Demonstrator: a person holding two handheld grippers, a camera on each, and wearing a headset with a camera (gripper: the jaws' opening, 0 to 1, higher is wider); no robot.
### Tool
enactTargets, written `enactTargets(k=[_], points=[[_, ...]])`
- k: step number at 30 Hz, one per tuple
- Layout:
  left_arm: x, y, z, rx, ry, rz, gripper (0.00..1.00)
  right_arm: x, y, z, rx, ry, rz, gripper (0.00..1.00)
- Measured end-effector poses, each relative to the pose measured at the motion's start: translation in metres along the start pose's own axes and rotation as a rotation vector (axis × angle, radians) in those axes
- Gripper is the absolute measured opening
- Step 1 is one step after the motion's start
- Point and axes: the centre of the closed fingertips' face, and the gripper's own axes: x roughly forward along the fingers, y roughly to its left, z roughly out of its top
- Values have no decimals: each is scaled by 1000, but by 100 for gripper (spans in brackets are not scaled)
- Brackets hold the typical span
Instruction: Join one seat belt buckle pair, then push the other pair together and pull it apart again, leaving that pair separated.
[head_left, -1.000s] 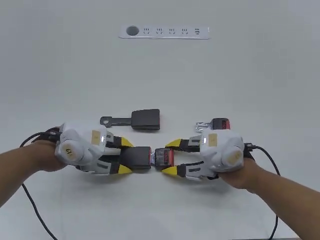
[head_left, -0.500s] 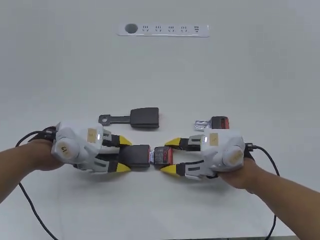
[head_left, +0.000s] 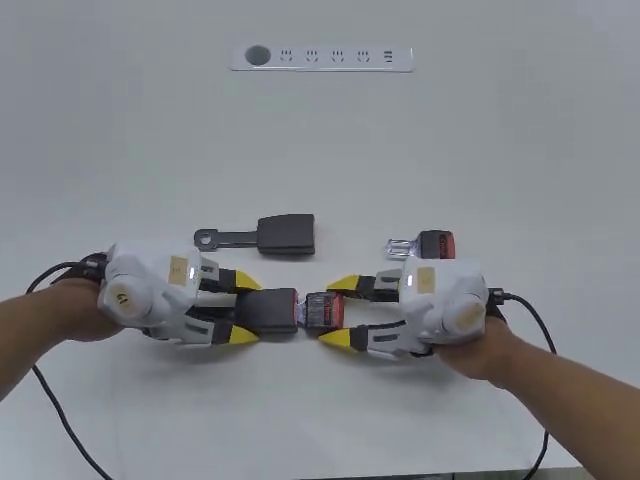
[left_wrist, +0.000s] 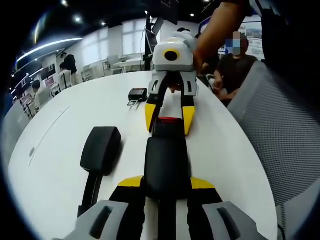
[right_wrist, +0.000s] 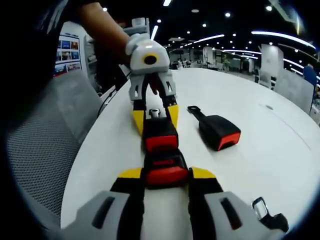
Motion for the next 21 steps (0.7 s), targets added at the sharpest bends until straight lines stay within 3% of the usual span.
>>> enactTargets(k=[12,21], points=[[2,0,-2,-7,-4,2,33,0,0,-1,7,-2,-5,33],[4,1,-1,-5,47,5,34,0,1,0,0,23,-7,35]])
